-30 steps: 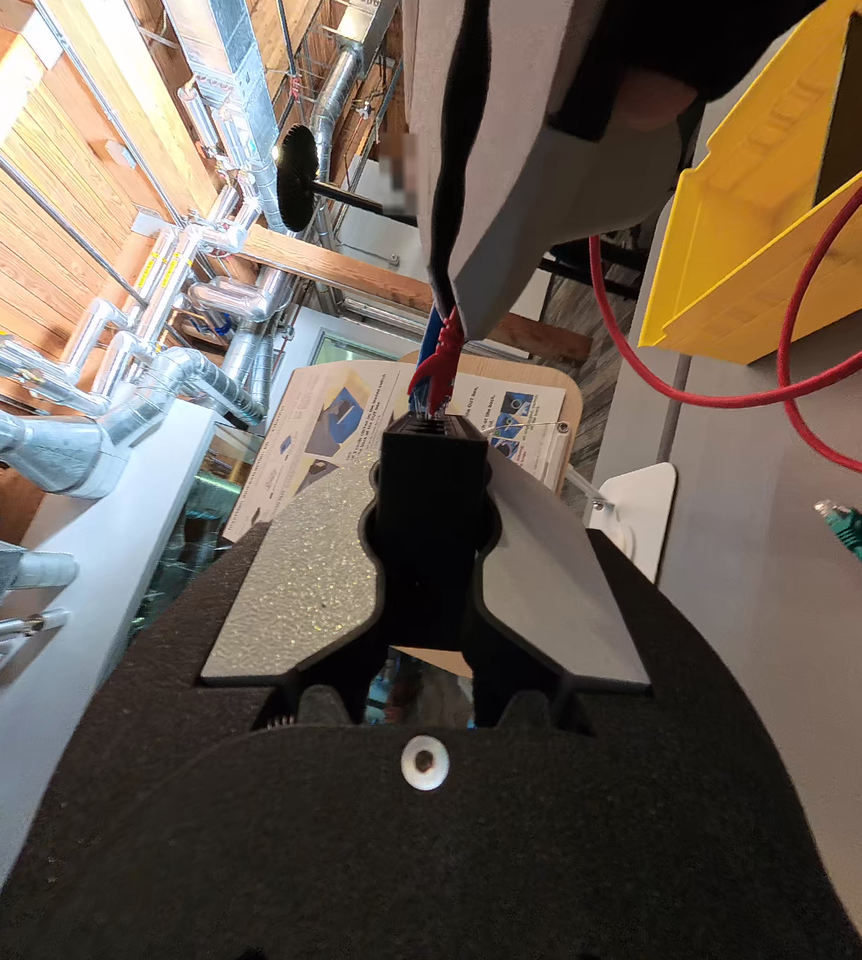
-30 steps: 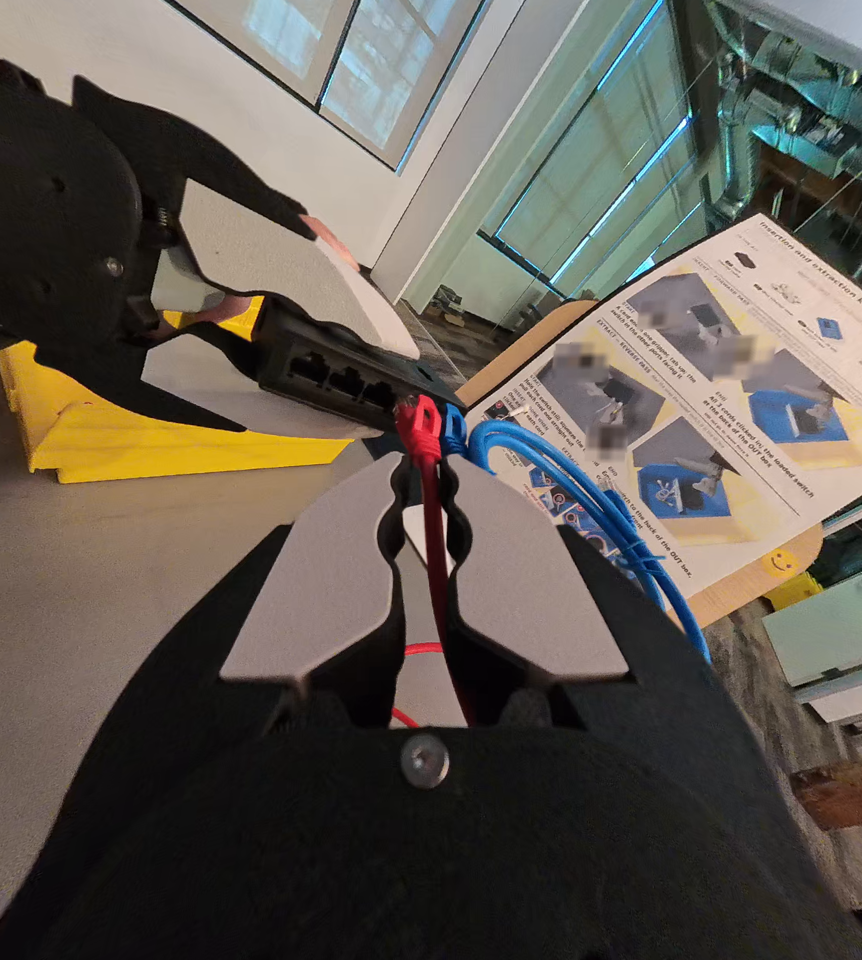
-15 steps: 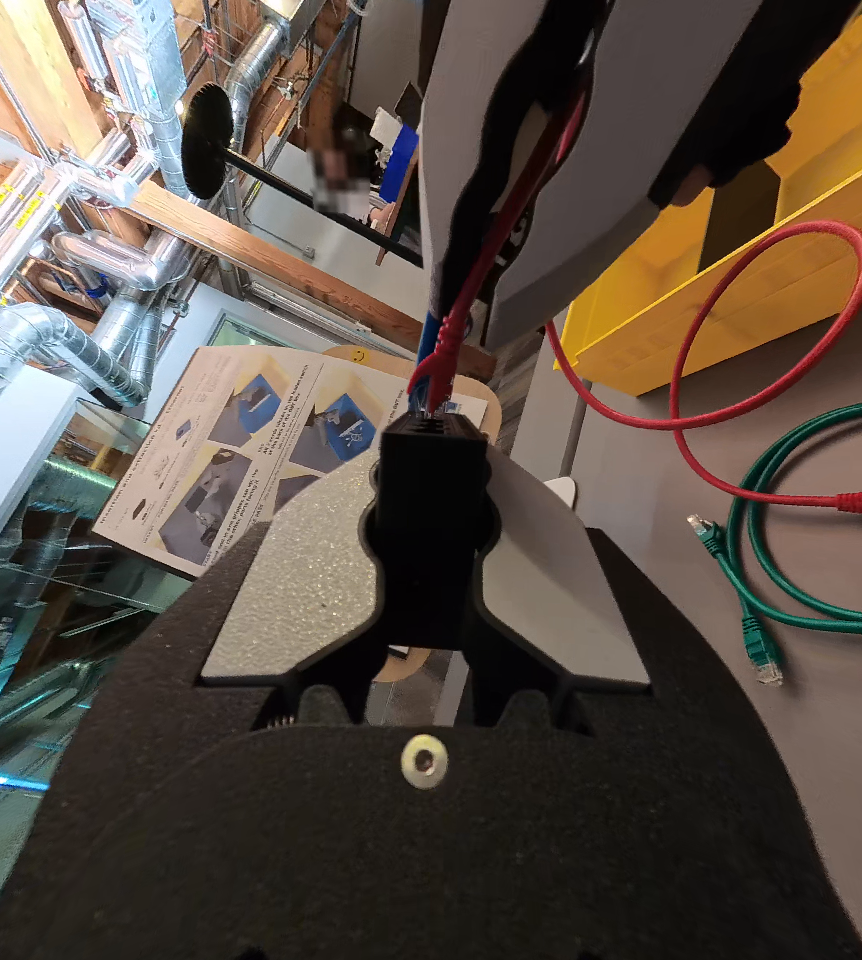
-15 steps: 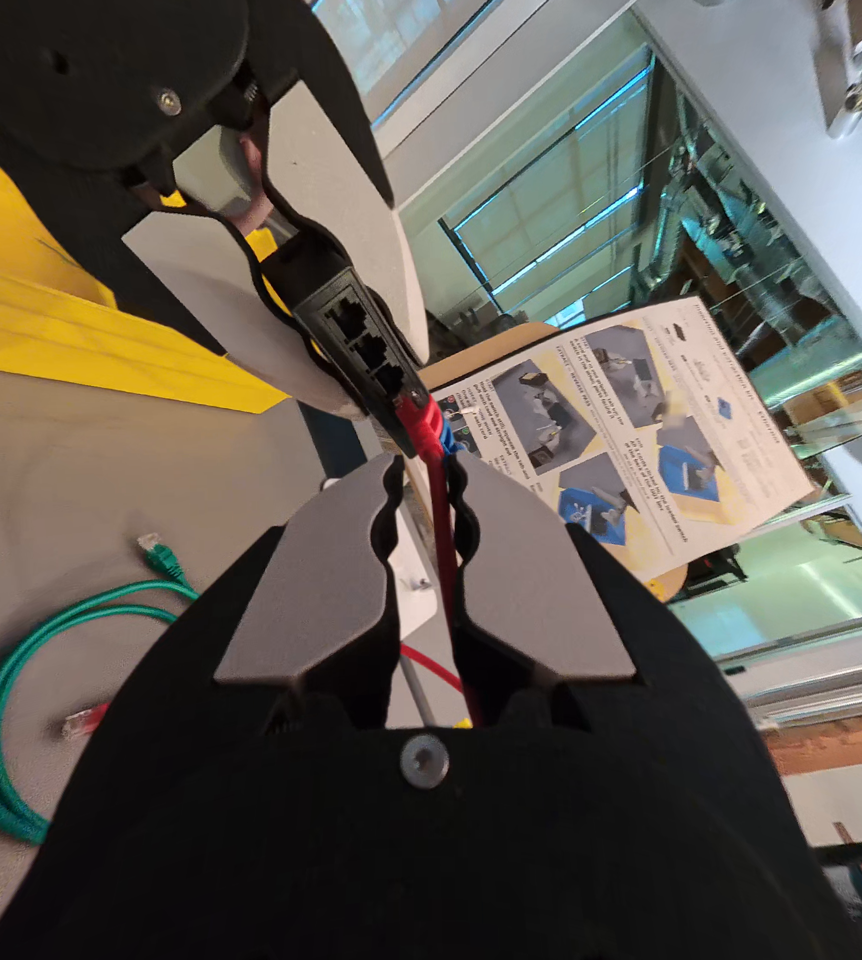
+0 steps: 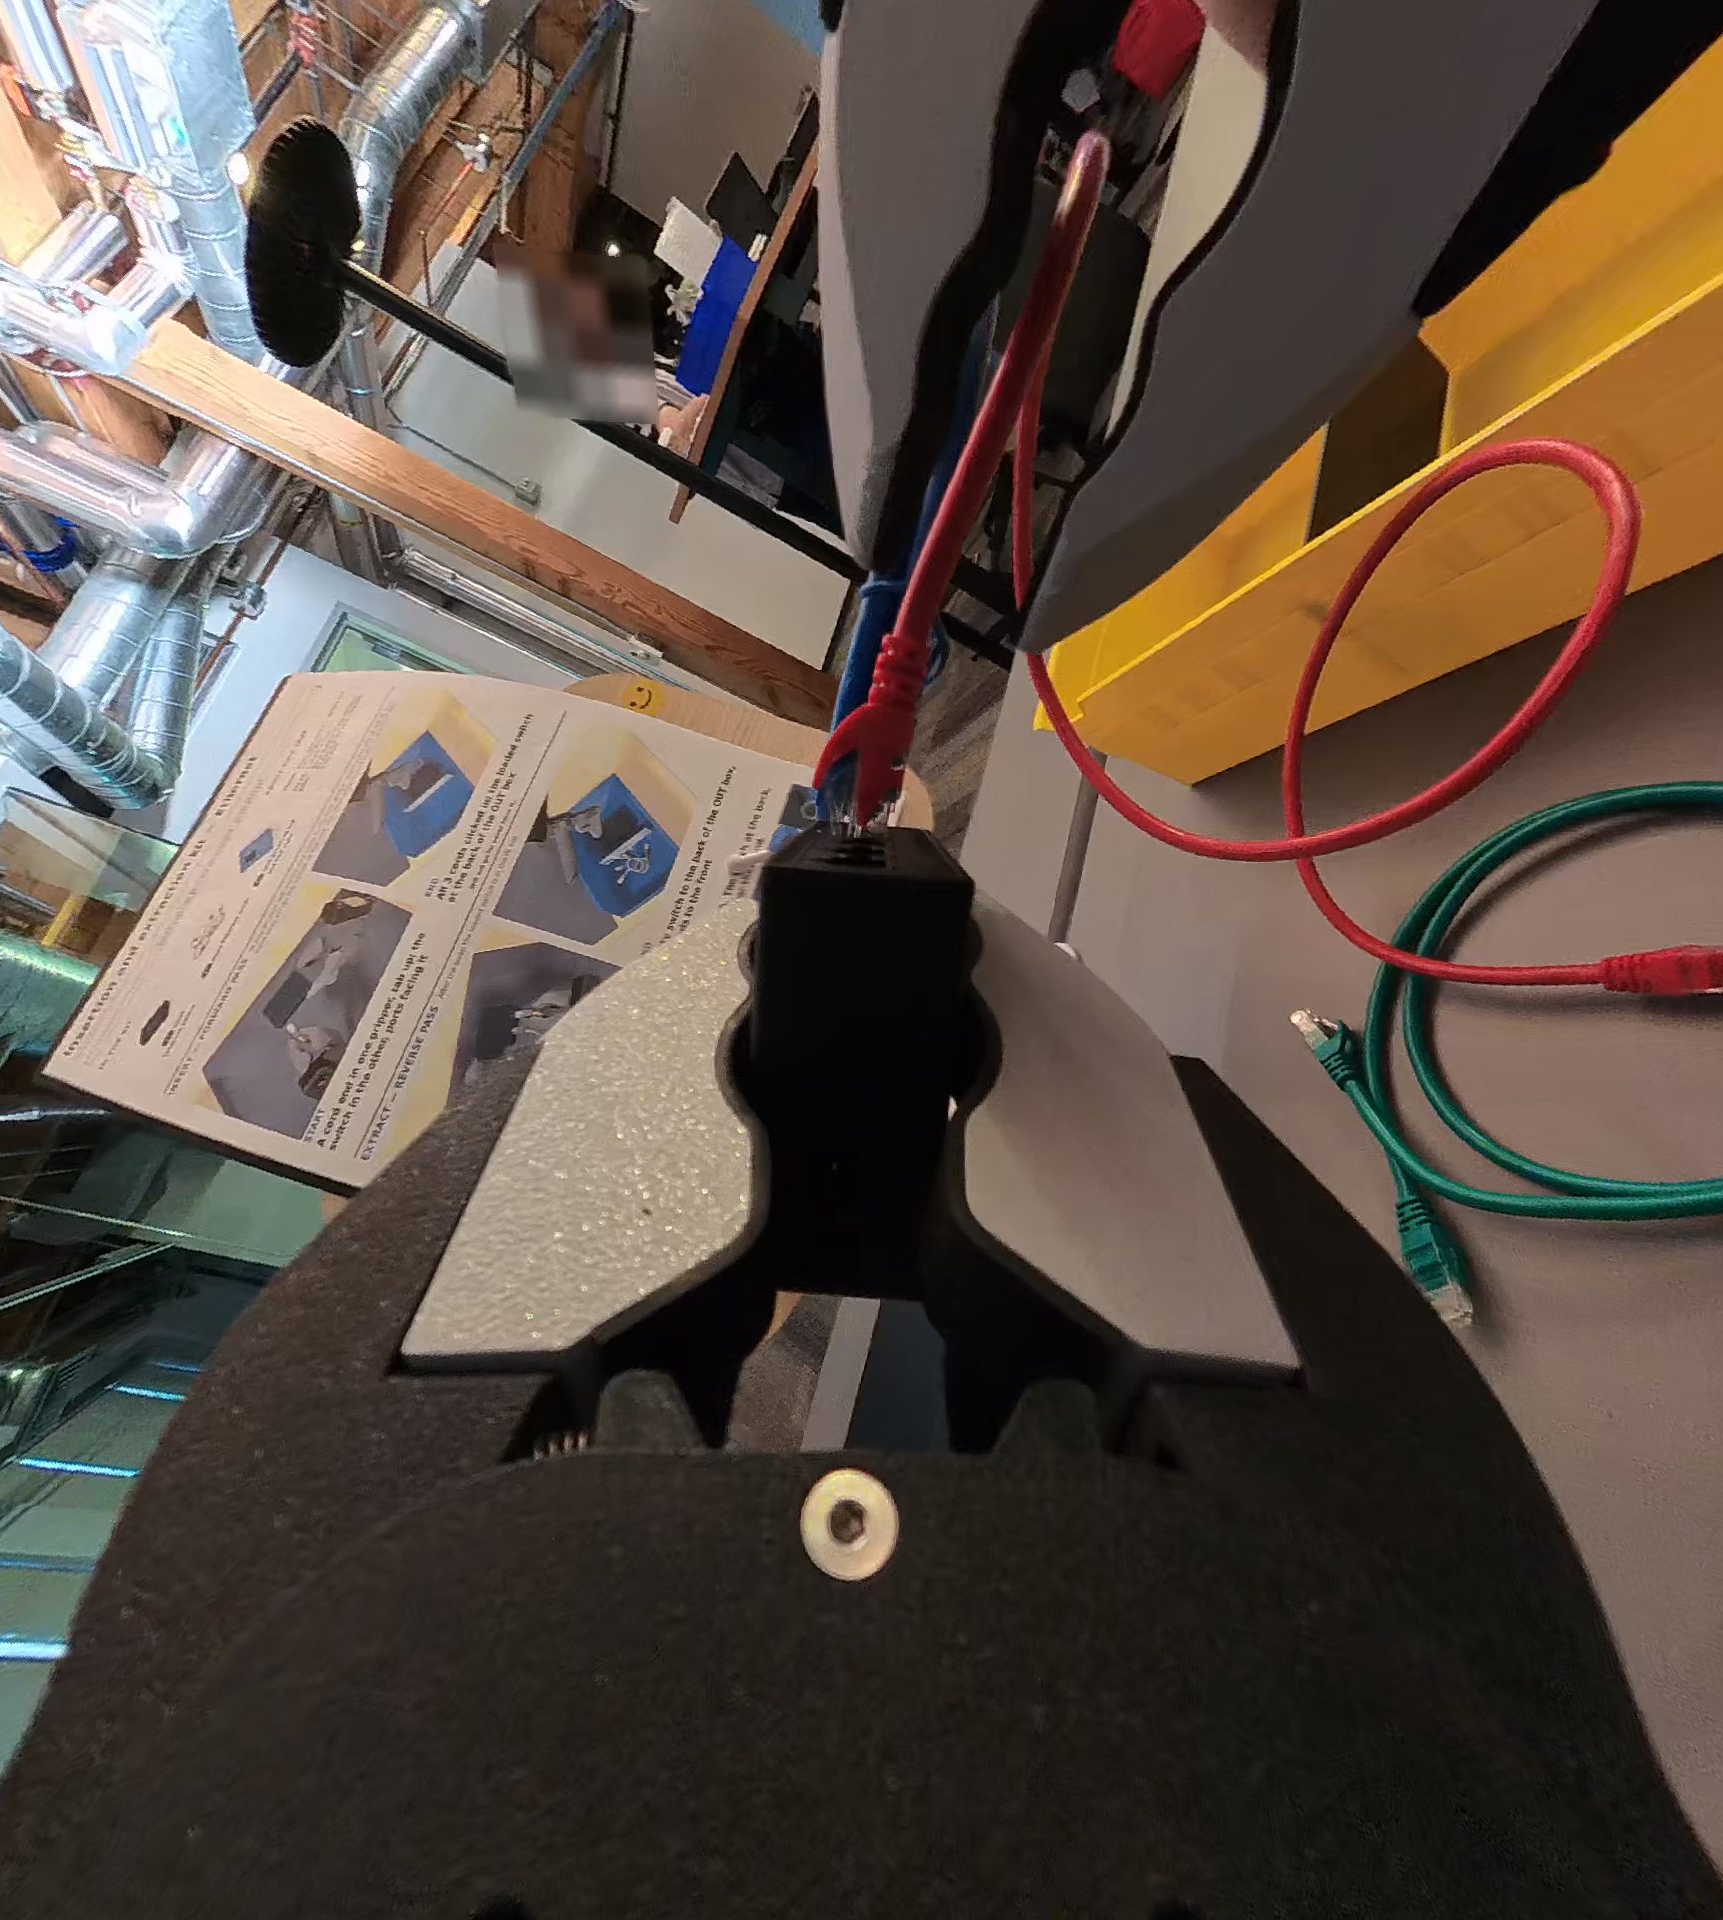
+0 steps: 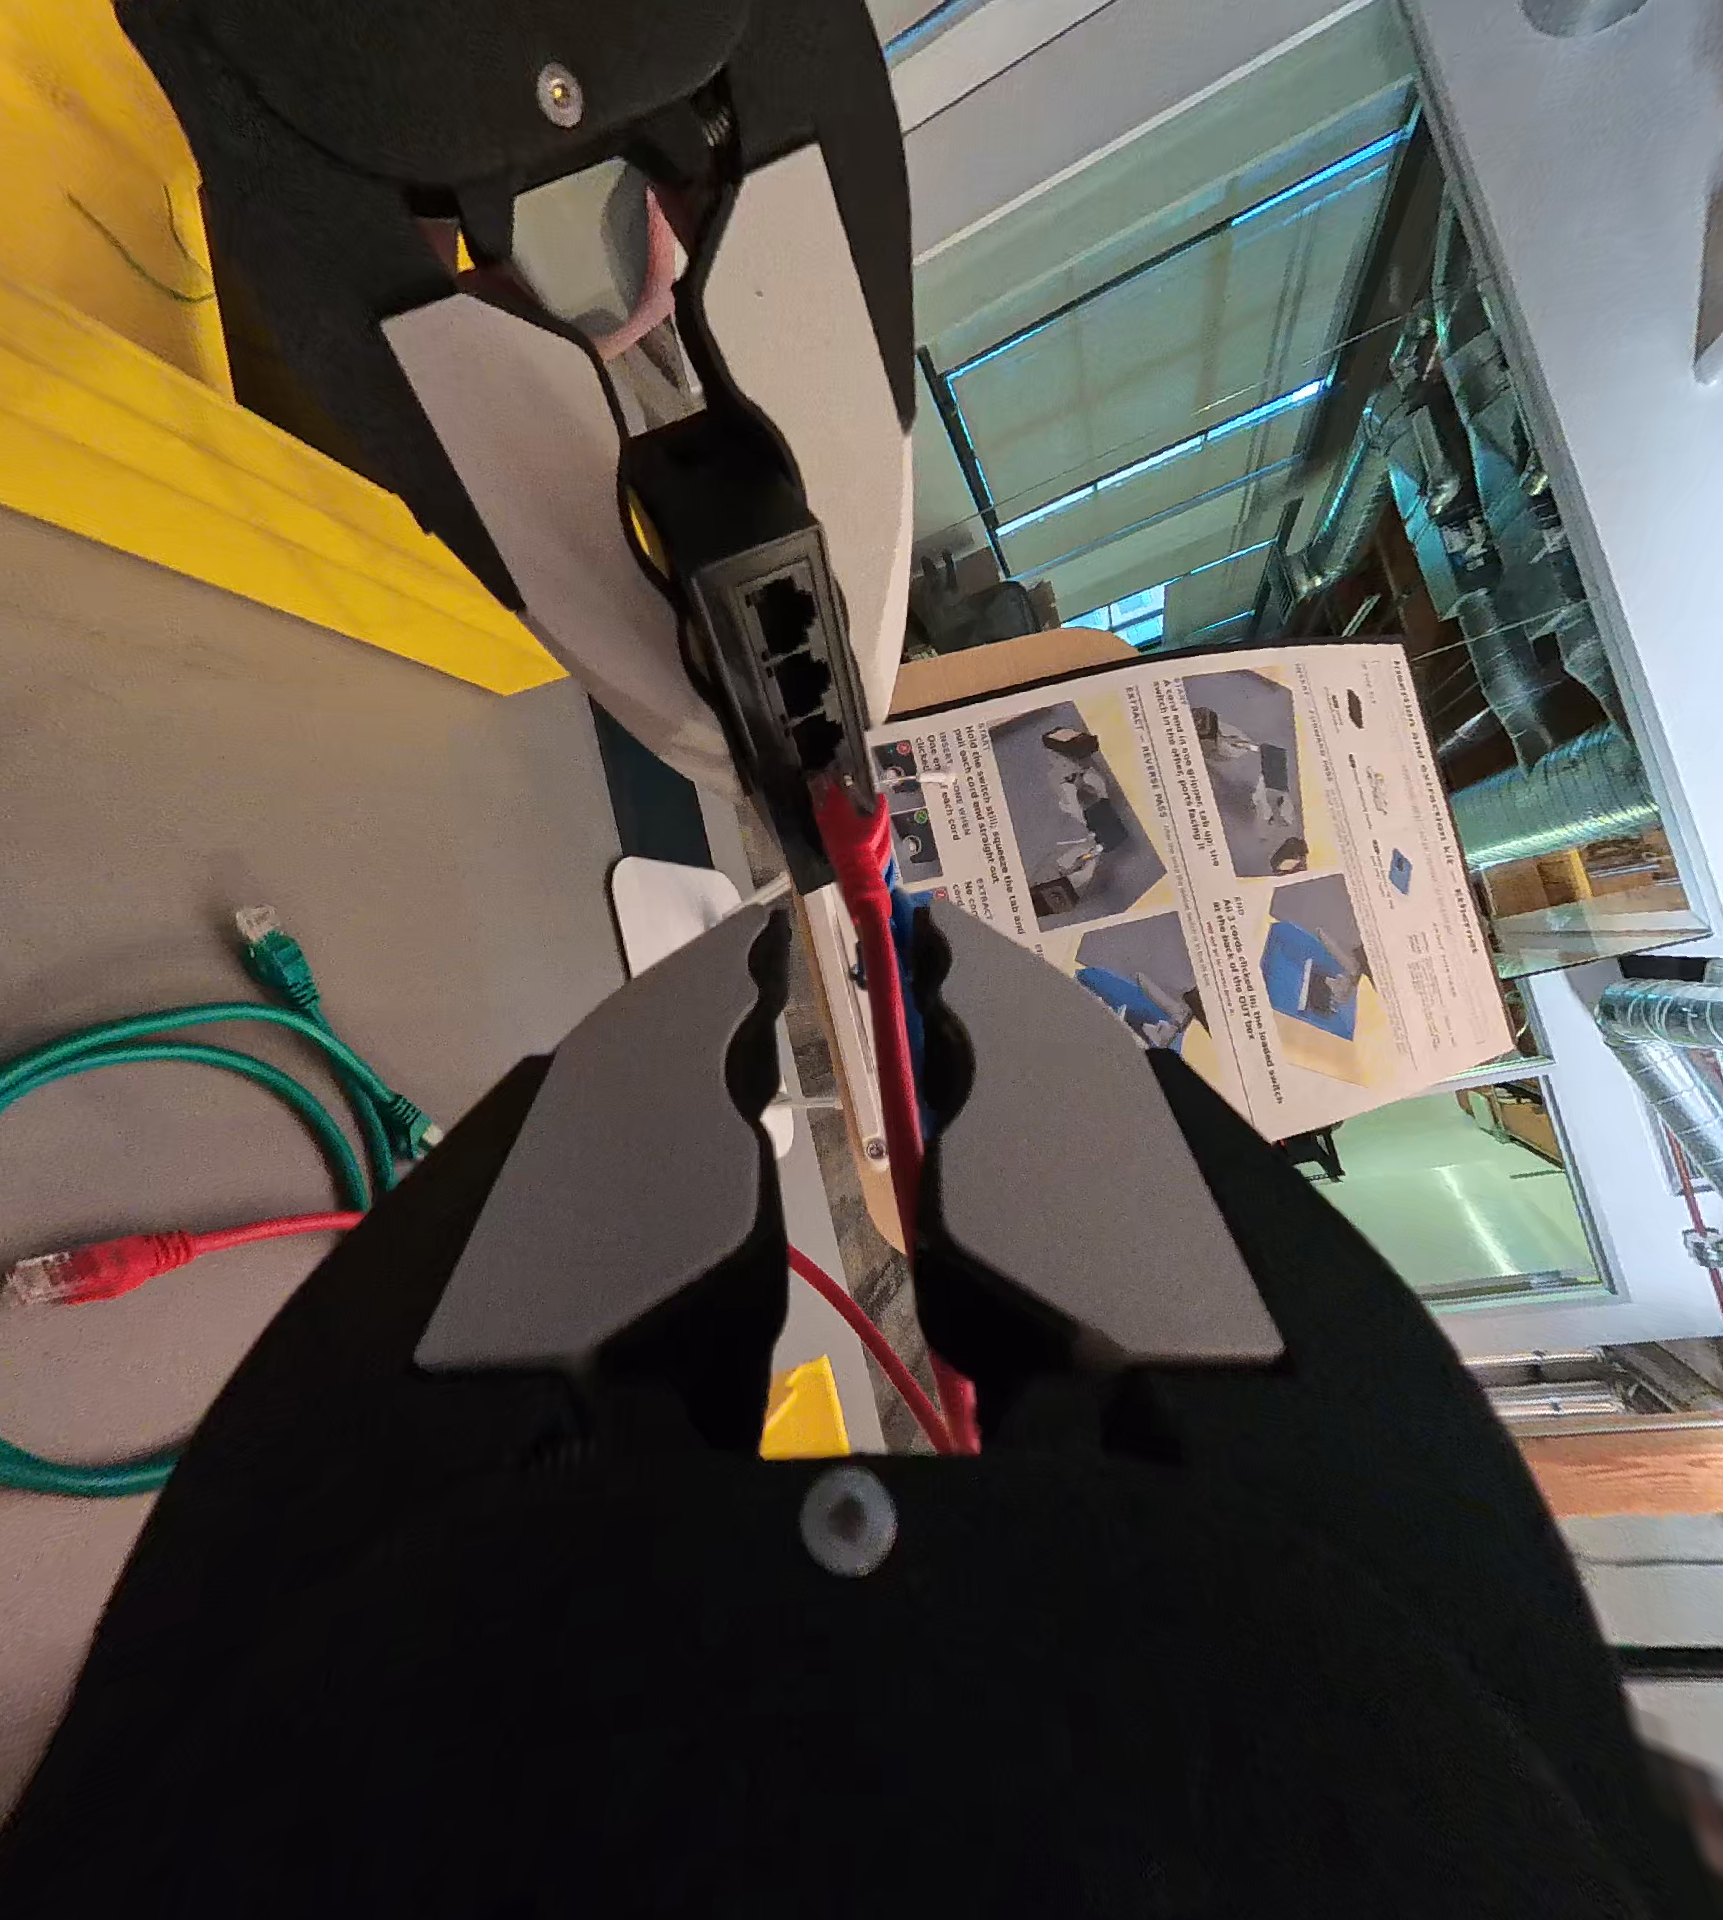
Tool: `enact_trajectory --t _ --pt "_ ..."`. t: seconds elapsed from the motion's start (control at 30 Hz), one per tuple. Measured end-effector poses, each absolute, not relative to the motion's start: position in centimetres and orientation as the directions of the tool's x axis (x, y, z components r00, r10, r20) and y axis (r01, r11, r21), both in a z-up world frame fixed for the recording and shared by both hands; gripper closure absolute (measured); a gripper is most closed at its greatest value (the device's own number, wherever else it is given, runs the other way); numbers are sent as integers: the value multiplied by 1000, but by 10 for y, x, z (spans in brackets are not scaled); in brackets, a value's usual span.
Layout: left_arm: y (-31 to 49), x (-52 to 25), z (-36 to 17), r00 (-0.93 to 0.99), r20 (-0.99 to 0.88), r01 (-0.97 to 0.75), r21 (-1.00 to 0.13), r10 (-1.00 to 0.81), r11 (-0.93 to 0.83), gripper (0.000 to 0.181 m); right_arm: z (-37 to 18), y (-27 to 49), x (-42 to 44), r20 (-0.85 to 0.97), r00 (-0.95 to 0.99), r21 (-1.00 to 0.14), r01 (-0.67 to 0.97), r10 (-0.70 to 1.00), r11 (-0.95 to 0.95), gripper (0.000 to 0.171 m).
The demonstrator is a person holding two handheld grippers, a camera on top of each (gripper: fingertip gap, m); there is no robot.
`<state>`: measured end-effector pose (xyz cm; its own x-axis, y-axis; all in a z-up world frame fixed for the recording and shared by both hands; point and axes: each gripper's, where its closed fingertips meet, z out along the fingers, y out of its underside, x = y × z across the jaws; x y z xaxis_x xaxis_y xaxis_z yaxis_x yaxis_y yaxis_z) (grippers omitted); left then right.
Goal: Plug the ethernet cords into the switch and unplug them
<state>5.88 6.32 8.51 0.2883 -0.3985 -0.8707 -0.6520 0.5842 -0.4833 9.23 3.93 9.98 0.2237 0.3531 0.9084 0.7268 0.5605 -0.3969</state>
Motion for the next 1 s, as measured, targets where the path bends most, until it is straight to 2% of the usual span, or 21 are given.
enact_trajectory --t 0.17,0.43,0.57,0.8,1.0 --pt "61 63 78 243 -880 -672 -456 -408 584 152 95 36 96 932 155 -324 765 328 557 147" --pt "49 76 68 164 -892 -657 -417 -422 627 152 80 36 99 924 80 -288 788 373 545 149" --pt "44 80 67 150 -894 -645 -412 -422 644 152 76 36 100 930 50 -259 794 365 551 159" --pt "38 82 59 85 -905 -650 -368 -418 665 152 69 30 102 915 -1 -240 802 404 546 160" --pt "35 79 63 75 -921 -660 -334 -383 673 152 74 27 99 927 5 -225 808 375 545 161"
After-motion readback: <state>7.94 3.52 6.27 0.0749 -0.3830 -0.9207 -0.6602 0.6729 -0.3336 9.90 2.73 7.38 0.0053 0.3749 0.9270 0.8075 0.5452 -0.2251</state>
